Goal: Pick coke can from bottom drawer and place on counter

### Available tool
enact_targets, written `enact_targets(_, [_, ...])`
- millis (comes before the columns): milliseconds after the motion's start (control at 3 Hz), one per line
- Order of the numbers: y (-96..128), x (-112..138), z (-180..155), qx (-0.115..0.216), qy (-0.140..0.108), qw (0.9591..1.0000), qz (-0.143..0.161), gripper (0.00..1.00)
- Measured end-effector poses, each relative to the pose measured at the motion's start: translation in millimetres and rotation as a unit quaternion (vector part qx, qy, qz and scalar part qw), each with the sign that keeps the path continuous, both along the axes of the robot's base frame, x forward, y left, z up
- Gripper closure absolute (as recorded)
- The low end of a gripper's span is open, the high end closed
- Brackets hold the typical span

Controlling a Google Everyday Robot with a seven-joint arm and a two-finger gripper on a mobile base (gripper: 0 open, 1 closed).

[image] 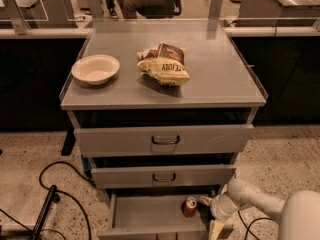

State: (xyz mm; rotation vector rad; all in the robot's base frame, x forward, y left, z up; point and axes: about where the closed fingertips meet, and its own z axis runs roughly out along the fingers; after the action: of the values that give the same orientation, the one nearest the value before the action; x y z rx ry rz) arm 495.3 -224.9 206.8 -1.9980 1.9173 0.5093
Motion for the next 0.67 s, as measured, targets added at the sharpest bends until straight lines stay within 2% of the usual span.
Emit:
enact_targets(333, [-0.6,3.5,0.2,0.004,-0.011,0.9997,0.019,0.00])
enact_targets(667, [-0.7,3.4,0.1,0.004,-0.011,0.9998,0.019,0.00])
